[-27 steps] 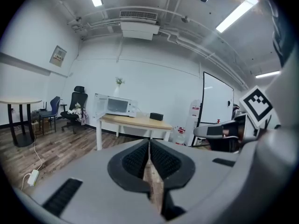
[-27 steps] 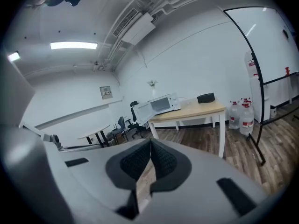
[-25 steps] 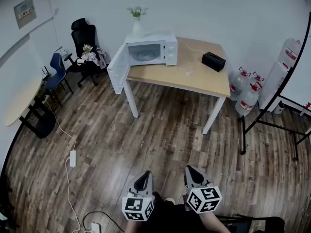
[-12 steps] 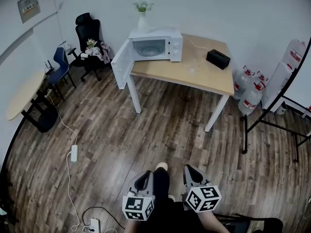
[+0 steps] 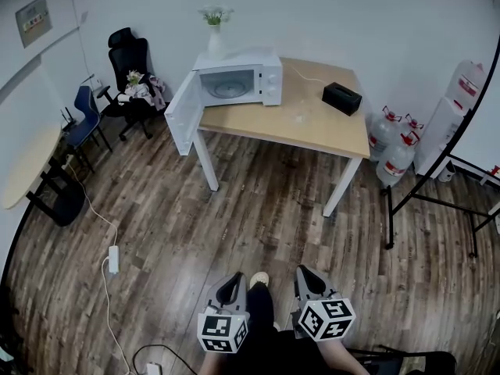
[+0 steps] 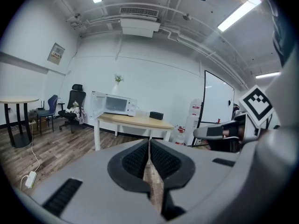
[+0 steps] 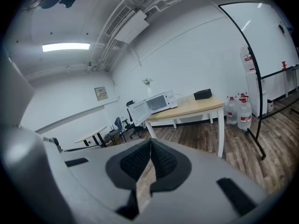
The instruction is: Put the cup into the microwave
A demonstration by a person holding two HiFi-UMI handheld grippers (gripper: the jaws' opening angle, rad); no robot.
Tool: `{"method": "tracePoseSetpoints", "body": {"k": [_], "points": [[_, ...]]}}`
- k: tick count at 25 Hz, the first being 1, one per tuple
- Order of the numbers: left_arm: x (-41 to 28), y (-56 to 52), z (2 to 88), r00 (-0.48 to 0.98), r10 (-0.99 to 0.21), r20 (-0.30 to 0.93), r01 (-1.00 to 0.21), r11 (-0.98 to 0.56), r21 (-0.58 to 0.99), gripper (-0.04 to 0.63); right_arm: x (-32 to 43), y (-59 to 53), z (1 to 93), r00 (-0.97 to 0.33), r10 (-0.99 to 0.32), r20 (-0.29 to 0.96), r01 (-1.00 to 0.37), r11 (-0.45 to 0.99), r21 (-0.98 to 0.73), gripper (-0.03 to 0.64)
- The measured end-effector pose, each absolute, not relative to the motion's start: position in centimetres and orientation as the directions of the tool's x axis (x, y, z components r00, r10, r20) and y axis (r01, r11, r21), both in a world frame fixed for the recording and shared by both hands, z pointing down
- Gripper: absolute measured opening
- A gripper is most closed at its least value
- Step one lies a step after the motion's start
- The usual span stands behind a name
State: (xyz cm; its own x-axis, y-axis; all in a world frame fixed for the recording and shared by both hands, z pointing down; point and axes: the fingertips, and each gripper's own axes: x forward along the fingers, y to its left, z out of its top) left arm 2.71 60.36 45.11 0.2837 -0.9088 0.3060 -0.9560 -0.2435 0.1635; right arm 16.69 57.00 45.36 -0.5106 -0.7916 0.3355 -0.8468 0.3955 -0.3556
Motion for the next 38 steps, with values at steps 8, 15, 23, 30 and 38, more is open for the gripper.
{"method": "tracePoseSetpoints", "body": {"k": [8, 15, 23, 30, 38], "points": [[1.6, 54.9, 44.9, 0.262, -0.915, 0.306, -0.959, -0.213, 0.185, 0.009, 15.8, 52.0, 45.0, -0.503, -0.793, 0.344, -0.855, 0.397, -0.334, -0.006], [0.1, 50.8, 44.8, 0.242, -0.917, 0.318, -0.965, -0.194, 0.178, 0.009, 14.8, 47.9, 44.9, -0.508, -0.788, 0.348, -0.851, 0.396, -0.344, -0.006], [-0.8, 46.3, 44.9, 0.249, -0.911, 0.328, -0.966, -0.209, 0.152, 0.009, 13.8, 43.5, 45.4, -0.509, -0.780, 0.363, -0.852, 0.397, -0.341, -0.006], [-2.2, 41.7, 44.4, 0.248, -0.915, 0.318, -0.967, -0.214, 0.140, 0.009, 12.5, 38.9, 45.2, -0.505, -0.780, 0.369, -0.854, 0.391, -0.342, -0.006], [-4.3, 36.0, 43.1, 0.249, -0.922, 0.296, -0.966, -0.216, 0.140, 0.009, 10.9, 34.2, 43.9, -0.493, -0.790, 0.364, -0.866, 0.405, -0.294, -0.006]]}}
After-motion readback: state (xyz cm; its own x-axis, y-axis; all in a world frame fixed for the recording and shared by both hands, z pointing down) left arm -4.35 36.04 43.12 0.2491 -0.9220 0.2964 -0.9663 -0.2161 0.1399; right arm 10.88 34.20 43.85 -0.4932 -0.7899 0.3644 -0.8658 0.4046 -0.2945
